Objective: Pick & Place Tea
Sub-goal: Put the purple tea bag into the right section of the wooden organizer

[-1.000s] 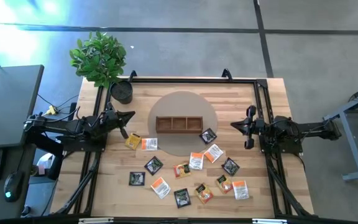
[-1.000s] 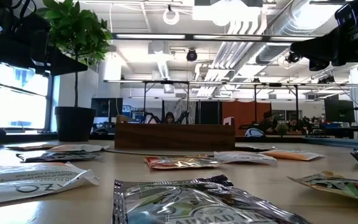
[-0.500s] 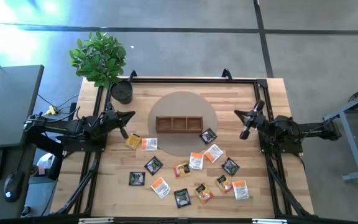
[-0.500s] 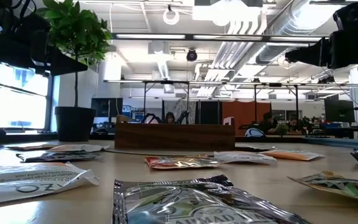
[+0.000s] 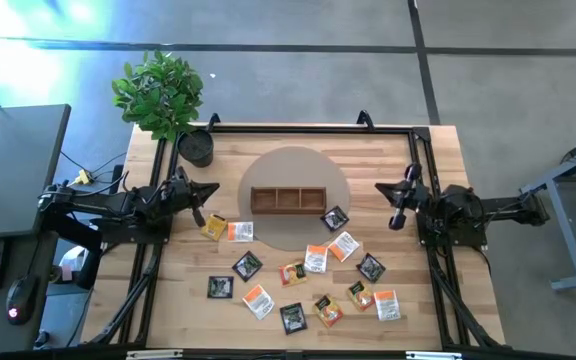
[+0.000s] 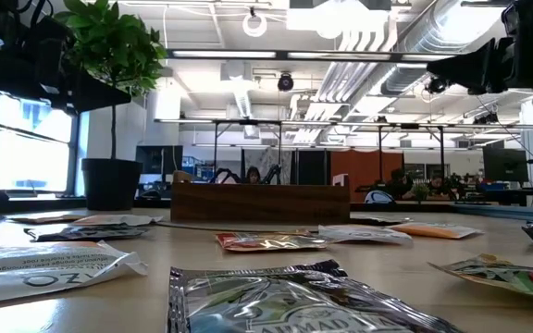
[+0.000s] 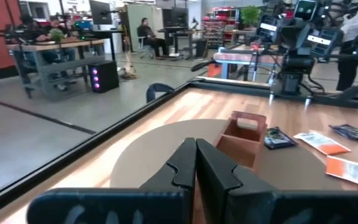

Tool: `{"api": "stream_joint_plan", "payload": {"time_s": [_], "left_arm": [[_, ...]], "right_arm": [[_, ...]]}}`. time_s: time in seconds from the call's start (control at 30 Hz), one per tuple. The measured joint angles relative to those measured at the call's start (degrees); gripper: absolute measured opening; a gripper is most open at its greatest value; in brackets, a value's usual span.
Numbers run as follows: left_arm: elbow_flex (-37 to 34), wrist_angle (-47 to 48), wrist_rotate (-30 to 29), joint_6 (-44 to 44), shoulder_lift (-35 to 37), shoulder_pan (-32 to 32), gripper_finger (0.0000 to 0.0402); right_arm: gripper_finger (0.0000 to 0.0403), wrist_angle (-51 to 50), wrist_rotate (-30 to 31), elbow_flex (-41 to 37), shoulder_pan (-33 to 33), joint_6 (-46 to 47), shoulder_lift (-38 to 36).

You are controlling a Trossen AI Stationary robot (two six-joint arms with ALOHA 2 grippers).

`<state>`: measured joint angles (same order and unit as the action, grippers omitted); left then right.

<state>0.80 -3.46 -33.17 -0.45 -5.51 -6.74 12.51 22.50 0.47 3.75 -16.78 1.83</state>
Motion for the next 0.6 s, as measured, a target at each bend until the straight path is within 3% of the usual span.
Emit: {"api": "stream_joint_plan", "payload": {"time_s": [0.13, 0.6], "left_arm": [[0.0, 0.0, 0.8, 0.0, 0.0, 0.0, 0.0009], [0.0, -1.0, 4.0, -4.3, 0.0, 0.0, 0.001]], "right_arm": [[0.0011, 6.1, 2.0, 0.0, 0.0, -7.6, 0.0], [0.0005, 13.5, 11.8, 0.0, 0.0, -11.0, 2.4]]}}
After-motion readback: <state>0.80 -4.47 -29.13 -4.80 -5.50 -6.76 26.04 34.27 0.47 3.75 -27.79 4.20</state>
